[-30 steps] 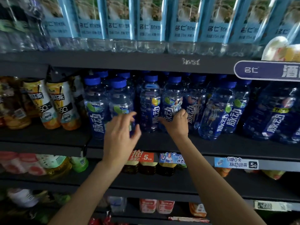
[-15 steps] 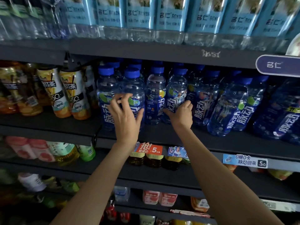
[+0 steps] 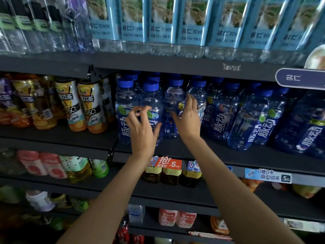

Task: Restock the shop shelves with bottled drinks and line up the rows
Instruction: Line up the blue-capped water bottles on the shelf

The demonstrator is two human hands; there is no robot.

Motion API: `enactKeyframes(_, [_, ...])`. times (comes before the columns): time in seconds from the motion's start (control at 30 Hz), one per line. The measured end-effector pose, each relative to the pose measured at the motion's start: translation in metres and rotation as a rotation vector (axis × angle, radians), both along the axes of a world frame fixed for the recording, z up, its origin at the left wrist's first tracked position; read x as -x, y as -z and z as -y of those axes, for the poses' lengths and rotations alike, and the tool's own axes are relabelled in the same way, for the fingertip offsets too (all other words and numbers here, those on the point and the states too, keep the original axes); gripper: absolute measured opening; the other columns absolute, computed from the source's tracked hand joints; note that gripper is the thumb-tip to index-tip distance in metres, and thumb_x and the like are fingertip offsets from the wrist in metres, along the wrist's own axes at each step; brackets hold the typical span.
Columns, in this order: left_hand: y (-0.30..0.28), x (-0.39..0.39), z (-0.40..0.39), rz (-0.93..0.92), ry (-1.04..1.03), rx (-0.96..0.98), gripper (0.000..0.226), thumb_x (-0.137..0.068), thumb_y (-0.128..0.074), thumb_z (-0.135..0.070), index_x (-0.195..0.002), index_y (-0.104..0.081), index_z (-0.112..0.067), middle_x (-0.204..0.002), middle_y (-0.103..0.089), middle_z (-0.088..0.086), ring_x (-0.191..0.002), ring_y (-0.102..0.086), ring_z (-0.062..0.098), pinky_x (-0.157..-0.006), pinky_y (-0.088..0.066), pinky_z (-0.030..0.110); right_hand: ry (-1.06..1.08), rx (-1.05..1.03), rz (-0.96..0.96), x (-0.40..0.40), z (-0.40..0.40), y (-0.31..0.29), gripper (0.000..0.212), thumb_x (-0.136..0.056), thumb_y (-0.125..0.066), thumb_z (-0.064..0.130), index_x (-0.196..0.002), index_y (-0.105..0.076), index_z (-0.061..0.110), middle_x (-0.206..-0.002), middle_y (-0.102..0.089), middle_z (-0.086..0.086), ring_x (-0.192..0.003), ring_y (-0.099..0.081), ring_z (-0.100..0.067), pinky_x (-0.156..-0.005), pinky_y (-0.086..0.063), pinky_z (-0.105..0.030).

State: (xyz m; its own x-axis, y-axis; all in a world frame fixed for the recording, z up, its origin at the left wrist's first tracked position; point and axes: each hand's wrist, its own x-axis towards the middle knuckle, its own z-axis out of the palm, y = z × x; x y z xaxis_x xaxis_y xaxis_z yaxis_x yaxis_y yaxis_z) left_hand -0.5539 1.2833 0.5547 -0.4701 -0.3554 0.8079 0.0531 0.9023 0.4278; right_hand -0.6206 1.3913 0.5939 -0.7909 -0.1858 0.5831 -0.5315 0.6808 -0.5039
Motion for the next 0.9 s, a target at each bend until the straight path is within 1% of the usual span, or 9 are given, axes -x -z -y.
enactKeyframes(0.1, [0.002,0.000,0.003,-0.011,0.042,0.001,0.051,-0.078,-0.072,-0.024,-0.117,-0.040,-0.019,-0.119,-0.042,0.022,-0.104,-0.043,0.034,-0.078,-0.049,0.037,-0.018,-0.132,0.130,0.016,0.006,-0.025,0.085,-0.089,-0.060,0.034,-0.149,-0.006,0.006,-0.155,-0.019,-0.009,-0.109,-0.058,-0.031,-0.072,-0.045,-0.035])
enactKeyframes(0.2, [0.002,0.001,0.005,-0.015,0.061,-0.010,0.048,-0.081,-0.061,-0.041,-0.118,-0.041,-0.018,-0.120,-0.038,0.020,-0.104,-0.041,0.033,-0.078,-0.051,0.040,-0.010,-0.135,0.196,0.023,0.011,-0.038,0.080,-0.081,-0.069,0.028,-0.141,-0.023,0.003,-0.144,-0.035,-0.014,-0.117,-0.051,-0.034,-0.077,-0.046,-0.038])
enactKeyframes(0.3, [0.003,0.002,0.006,-0.011,0.063,-0.014,0.048,-0.080,-0.068,-0.032,-0.117,-0.040,-0.019,-0.119,-0.041,0.022,-0.104,-0.042,0.034,-0.077,-0.052,0.044,0.135,-0.135,0.154,0.017,0.022,-0.035,0.076,-0.078,-0.072,0.035,-0.132,-0.028,0.005,-0.136,-0.034,-0.016,-0.101,-0.058,-0.036,-0.060,-0.040,-0.035])
enactKeyframes(0.37, [0.003,0.002,0.006,-0.014,0.071,-0.011,0.046,-0.080,-0.063,-0.035,-0.117,-0.039,-0.019,-0.119,-0.041,0.022,-0.104,-0.039,0.030,-0.077,-0.052,0.042,0.199,-0.136,0.118,0.014,0.029,-0.032,0.073,-0.079,-0.070,0.039,-0.129,-0.028,0.005,-0.132,-0.032,-0.017,-0.093,-0.060,-0.036,-0.057,-0.039,-0.033])
enactKeyframes(0.43, [0.003,0.002,0.007,-0.015,0.071,-0.005,0.046,-0.081,-0.062,-0.036,-0.117,-0.040,-0.018,-0.119,-0.042,0.022,-0.103,-0.037,0.029,-0.076,-0.052,0.042,0.194,-0.134,0.116,0.013,0.029,-0.030,0.070,-0.081,-0.068,0.039,-0.128,-0.029,0.004,-0.130,-0.033,-0.017,-0.094,-0.059,-0.036,-0.059,-0.039,-0.032])
enactKeyframes(0.53, [0.004,0.004,0.008,-0.011,0.063,-0.002,0.052,-0.079,-0.072,-0.027,-0.117,-0.039,-0.019,-0.120,-0.043,0.023,-0.105,-0.041,0.032,-0.076,-0.052,0.043,0.088,-0.187,0.096,0.019,0.017,-0.025,0.078,-0.083,-0.065,0.035,-0.138,-0.021,0.002,-0.143,-0.027,-0.016,-0.104,-0.056,-0.036,-0.065,-0.040,-0.034])
enactKeyframes(0.63, [0.005,0.004,0.008,0.001,0.044,0.017,0.053,-0.078,-0.073,-0.023,-0.117,-0.038,-0.020,-0.120,-0.043,0.022,-0.104,-0.044,0.034,-0.078,-0.052,0.043,-0.020,-0.222,0.061,0.023,0.006,-0.020,0.086,-0.084,-0.066,0.023,-0.146,-0.010,0.004,-0.150,-0.020,-0.012,-0.107,-0.056,-0.035,-0.068,-0.045,-0.035])
enactKeyframes(0.8, [0.005,0.004,0.007,-0.008,0.098,-0.037,0.053,-0.079,-0.073,-0.023,-0.118,-0.038,-0.022,-0.122,-0.042,0.020,-0.105,-0.044,0.033,-0.079,-0.050,0.041,0.097,-0.225,0.065,0.019,0.015,-0.019,0.083,-0.086,-0.064,0.026,-0.146,-0.011,0.004,-0.152,-0.016,-0.011,-0.103,-0.058,-0.037,-0.065,-0.046,-0.037])
enactKeyframes(0.9, [0.004,0.002,0.007,-0.005,0.063,-0.003,0.053,-0.078,-0.073,-0.023,-0.117,-0.038,-0.020,-0.120,-0.043,0.021,-0.103,-0.046,0.033,-0.078,-0.051,0.039,0.053,-0.211,0.049,0.014,0.011,-0.019,0.086,-0.086,-0.065,0.028,-0.147,-0.009,0.006,-0.154,-0.014,-0.010,-0.104,-0.059,-0.033,-0.064,-0.048,-0.036])
